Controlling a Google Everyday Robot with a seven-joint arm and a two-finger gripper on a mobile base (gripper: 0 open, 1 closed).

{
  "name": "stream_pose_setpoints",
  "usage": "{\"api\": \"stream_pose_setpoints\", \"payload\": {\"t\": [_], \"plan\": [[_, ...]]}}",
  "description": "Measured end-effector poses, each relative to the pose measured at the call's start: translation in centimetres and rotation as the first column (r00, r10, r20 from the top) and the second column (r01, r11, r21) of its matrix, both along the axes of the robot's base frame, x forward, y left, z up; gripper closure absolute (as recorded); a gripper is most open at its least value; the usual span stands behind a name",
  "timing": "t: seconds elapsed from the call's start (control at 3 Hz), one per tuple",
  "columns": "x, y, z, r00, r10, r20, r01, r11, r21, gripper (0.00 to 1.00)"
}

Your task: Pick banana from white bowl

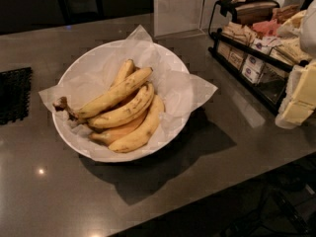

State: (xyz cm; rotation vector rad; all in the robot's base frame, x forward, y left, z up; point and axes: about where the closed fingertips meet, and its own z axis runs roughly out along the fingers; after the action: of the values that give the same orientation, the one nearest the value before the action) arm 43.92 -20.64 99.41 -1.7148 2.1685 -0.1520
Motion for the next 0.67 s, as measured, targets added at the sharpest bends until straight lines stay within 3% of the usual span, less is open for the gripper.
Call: {"api": "stream_pose_setpoints", "payload": {"t": [0.33, 0.67], "plan": [[0.6, 3.6, 1.1, 0.9918, 0.126, 0.018, -0.126, 0.992, -0.008, 0.0], [1.6, 8.4, 1.4, 0.9555, 0.295, 0.002, -0.295, 0.956, 0.0, 0.0]]}}
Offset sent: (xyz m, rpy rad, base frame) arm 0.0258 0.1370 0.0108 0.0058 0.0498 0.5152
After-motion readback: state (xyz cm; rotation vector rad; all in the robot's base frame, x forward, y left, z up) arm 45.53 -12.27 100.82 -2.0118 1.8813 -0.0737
